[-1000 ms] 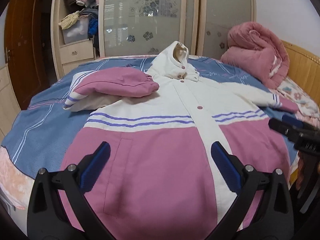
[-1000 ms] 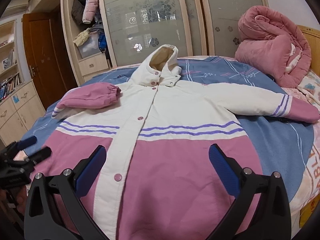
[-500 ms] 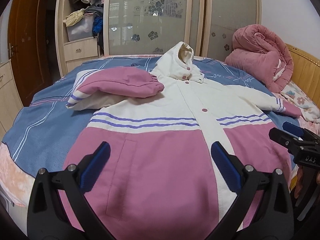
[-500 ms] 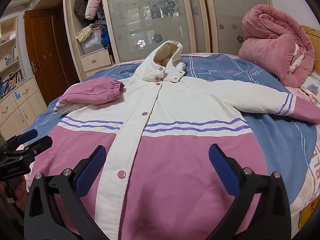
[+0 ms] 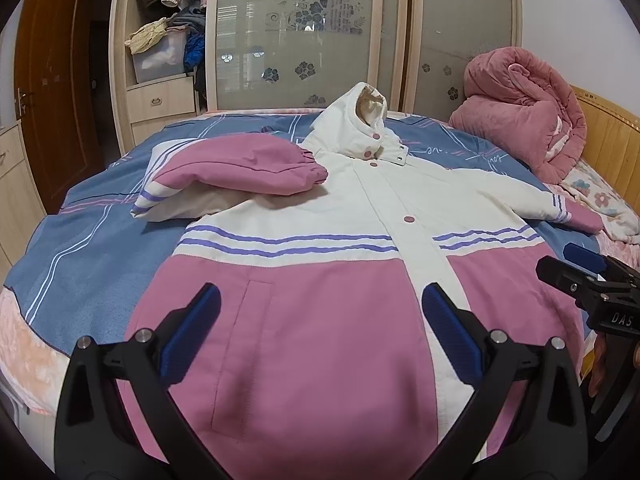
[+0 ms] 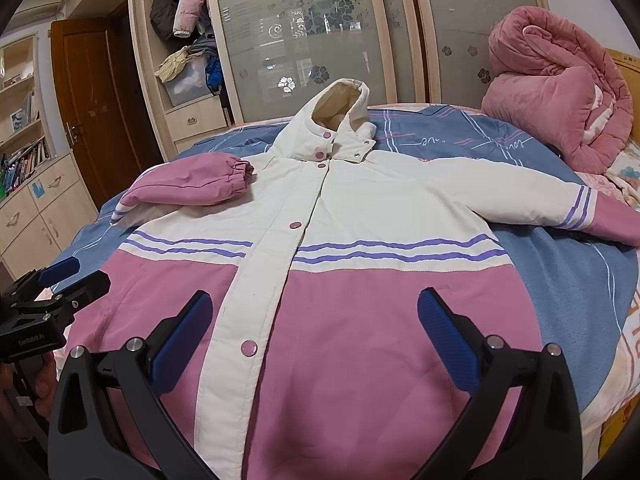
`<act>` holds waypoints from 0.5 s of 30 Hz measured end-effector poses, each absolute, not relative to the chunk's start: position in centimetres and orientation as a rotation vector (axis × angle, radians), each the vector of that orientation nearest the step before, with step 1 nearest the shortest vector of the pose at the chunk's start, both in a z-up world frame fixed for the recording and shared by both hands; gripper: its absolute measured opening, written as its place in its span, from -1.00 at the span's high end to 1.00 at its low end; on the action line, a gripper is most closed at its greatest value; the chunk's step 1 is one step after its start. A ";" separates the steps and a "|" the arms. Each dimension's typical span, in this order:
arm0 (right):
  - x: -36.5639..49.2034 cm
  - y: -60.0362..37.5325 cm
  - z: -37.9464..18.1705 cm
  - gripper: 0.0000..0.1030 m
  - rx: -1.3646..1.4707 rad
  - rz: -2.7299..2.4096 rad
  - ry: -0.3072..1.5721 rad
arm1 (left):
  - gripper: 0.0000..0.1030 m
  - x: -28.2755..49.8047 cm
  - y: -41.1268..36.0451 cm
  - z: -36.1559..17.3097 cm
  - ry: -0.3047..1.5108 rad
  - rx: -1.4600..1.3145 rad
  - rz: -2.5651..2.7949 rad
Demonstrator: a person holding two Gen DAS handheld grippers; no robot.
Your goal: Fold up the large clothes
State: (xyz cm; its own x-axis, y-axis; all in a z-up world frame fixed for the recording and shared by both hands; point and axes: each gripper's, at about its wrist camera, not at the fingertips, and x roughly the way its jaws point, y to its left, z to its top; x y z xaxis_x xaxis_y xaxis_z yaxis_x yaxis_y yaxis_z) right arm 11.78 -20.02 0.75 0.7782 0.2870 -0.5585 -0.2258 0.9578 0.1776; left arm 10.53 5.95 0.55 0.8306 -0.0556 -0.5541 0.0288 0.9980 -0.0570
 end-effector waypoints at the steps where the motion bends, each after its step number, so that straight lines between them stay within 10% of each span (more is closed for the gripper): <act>1: 11.8 -20.0 0.8 -0.97 0.104 0.279 0.621 | -0.96 10.5 6.0 0.6 0.589 -0.049 -0.045; 15: 12.0 -19.5 0.8 -0.97 0.104 0.296 0.619 | -0.96 10.3 5.9 0.6 0.592 -0.038 -0.053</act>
